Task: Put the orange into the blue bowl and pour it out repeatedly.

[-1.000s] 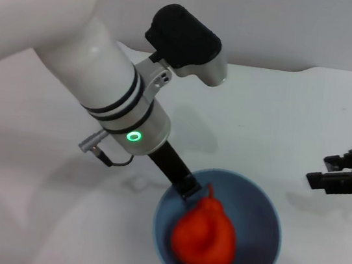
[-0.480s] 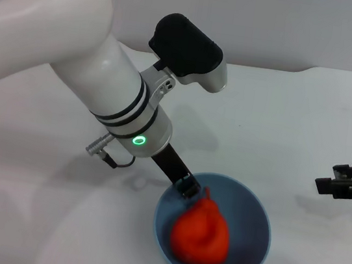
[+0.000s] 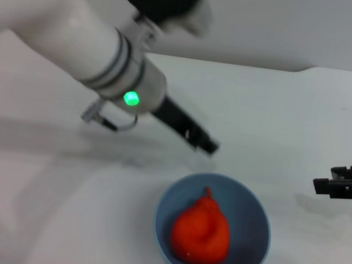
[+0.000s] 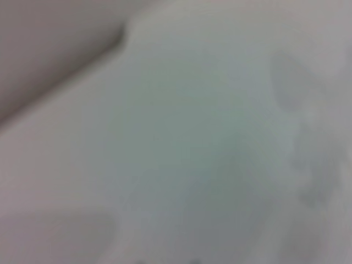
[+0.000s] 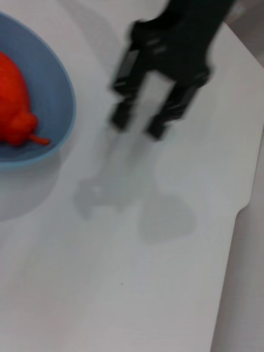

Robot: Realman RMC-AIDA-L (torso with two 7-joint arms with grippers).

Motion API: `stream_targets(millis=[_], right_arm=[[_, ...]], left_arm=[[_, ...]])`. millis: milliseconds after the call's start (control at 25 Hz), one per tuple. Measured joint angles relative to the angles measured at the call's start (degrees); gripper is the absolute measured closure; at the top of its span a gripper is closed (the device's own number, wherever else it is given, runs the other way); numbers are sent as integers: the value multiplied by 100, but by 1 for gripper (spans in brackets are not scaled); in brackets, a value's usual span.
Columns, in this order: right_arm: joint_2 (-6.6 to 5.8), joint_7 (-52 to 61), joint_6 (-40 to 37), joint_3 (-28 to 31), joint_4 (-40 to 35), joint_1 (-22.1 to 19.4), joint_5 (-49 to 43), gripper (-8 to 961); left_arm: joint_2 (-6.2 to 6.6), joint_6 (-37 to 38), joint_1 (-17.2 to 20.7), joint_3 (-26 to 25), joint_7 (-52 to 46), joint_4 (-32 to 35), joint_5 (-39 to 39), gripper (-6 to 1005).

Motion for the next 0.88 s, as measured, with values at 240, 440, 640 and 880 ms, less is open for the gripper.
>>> stream_targets(millis=[240, 440, 640, 880], right_arm=[[-5, -2, 469, 30, 471, -8, 107, 436], [-24, -137, 1093, 261, 1334, -39, 891, 436], [-21, -1028, 1225, 1336, 2419, -75, 2204, 436], [-34, -2890, 1233, 2982, 4473, -372, 4635, 436]], left_arm=[[6, -814, 989, -1161, 612, 563, -903, 439], [17, -1496, 2055, -2060, 1977, 306, -3485, 430], [23, -938, 2657, -3069, 3559, -703, -5774, 433], [-23, -451, 3198, -3614, 6198, -1806, -7441, 438]])
